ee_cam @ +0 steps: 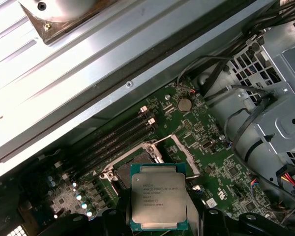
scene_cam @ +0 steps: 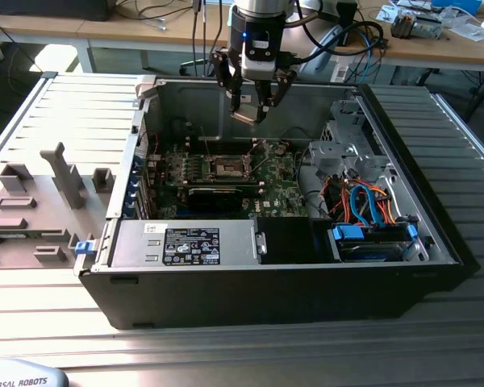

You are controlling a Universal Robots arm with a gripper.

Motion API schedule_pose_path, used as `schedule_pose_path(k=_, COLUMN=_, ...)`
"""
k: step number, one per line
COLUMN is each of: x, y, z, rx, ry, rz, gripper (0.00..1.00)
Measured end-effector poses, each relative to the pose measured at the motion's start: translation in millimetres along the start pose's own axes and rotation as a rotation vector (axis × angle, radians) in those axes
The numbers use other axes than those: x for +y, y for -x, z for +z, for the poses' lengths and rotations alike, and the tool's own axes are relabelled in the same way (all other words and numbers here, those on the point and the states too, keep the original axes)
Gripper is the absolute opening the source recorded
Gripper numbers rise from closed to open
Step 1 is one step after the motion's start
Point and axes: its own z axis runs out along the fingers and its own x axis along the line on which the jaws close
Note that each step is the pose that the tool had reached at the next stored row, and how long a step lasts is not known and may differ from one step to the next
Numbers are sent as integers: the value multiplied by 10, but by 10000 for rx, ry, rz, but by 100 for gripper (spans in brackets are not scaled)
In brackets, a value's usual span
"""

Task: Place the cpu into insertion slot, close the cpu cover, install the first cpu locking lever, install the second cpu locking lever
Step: 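Place the cpu into insertion slot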

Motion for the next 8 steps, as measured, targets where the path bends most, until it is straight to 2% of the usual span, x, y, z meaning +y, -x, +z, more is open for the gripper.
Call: schedule_pose_path(k=8, x=0, y=0, z=0, rx=-4, ry=-6, rz=46, gripper=54)
